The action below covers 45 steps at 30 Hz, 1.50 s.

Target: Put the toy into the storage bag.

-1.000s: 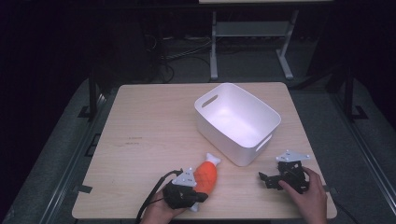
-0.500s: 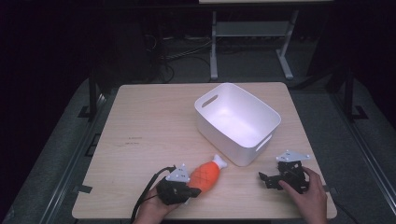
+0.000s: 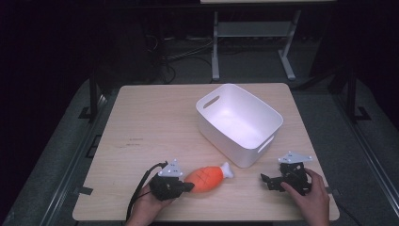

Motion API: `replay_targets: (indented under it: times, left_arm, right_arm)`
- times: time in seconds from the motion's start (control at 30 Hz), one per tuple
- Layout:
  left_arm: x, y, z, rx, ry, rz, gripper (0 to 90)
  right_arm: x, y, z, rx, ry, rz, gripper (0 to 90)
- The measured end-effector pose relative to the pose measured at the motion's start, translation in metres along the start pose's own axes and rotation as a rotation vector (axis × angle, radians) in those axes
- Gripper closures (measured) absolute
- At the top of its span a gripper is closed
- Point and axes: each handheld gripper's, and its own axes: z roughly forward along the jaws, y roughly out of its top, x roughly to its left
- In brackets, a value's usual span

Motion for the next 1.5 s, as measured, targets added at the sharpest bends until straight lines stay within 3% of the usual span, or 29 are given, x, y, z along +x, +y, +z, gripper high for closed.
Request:
replay_targets:
  times: [0.1,0.33,0.57,0.67,0.87,0.97,1.0,1.03,1.27,1.3,1.5]
  left_arm:
    - [0.004,0.0,-0.001,0.002,0.02,0.006,89.7]
    - [0.005,0.004,-0.008,-0.027,0.019,0.014,87.3]
    - [0.011,0.014,-0.015,-0.028,0.0,0.051,69.7]
    - [0.016,0.021,-0.017,-0.023,-0.027,0.068,54.0]
    - [0.021,0.032,-0.011,0.007,-0.056,0.115,31.0]
    - [0.023,0.036,-0.007,0.018,-0.079,0.13,27.1]
    - [0.022,0.038,-0.004,0.028,-0.083,0.146,19.8]
    - [0.022,0.04,-0.003,0.032,-0.086,0.161,17.9]
    - [0.021,0.051,0.007,0.054,-0.097,0.227,13.3]
    - [0.02,0.055,0.012,0.07,-0.103,0.257,13.1]
    - [0.017,0.066,0.024,0.106,-0.106,0.302,12.9]
  right_arm:
    - [0.0,0.0,0.0,0.0,0.0,0.0,0.7]
    - [0.0,0.0,0.0,0.0,0.0,0.0,0.7]
    - [0.0,0.0,0.0,0.0,0.0,0.0,0.7]
    - [0.0,0.0,0.0,0.0,0.0,0.0,0.7]
    - [0.0,0.0,0.0,0.0,0.0,0.0,0.7]
    - [0.0,0.0,0.0,0.0,0.0,0.0,0.7]
    - [0.0,0.0,0.0,0.0,0.0,0.0,0.7]
    - [0.0,0.0,0.0,0.0,-0.001,0.0,0.7]
    - [0.0,0.0,0.0,0.0,0.0,0.0,0.7]
    - [0.0,0.0,0.0,0.0,0.0,0.0,0.7]
    - [0.0,0.0,0.0,0.0,0.0,0.0,0.7]
